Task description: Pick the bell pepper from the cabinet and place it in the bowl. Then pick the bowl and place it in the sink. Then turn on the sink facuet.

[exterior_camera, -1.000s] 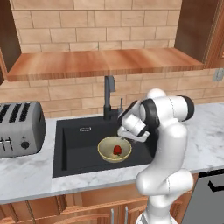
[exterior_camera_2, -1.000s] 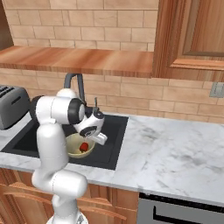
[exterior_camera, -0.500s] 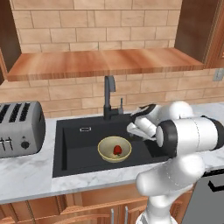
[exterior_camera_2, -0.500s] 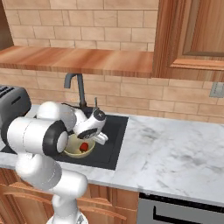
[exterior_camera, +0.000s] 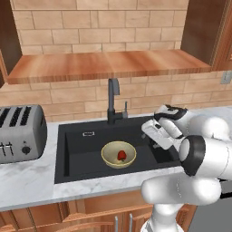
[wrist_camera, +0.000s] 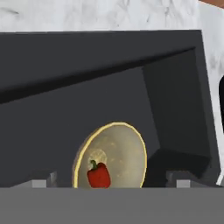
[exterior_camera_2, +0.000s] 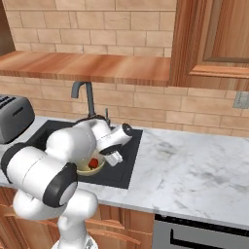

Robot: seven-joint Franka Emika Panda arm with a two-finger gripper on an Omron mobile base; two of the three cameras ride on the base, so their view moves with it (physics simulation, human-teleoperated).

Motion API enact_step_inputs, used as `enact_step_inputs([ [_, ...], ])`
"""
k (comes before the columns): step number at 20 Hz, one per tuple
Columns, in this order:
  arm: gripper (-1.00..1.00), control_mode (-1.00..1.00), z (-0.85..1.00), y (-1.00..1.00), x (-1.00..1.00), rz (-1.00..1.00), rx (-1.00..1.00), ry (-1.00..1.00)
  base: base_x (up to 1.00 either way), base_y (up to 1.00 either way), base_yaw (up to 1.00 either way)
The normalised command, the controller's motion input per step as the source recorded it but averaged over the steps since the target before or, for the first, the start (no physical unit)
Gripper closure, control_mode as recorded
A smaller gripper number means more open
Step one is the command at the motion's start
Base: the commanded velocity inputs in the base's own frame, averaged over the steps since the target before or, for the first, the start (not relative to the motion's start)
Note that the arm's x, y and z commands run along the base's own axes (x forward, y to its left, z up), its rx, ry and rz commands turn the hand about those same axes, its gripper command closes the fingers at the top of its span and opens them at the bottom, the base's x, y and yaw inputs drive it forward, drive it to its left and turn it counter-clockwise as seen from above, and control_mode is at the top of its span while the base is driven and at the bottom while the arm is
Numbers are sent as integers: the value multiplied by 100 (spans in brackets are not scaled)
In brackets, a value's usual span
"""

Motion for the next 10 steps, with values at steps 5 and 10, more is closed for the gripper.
enact_step_inputs([
  [5,-100,-100,91,-25,0,-9,49,29,0,0,0],
  [10,-100,-100,56,-3,0,-21,41,23,0,0,0],
])
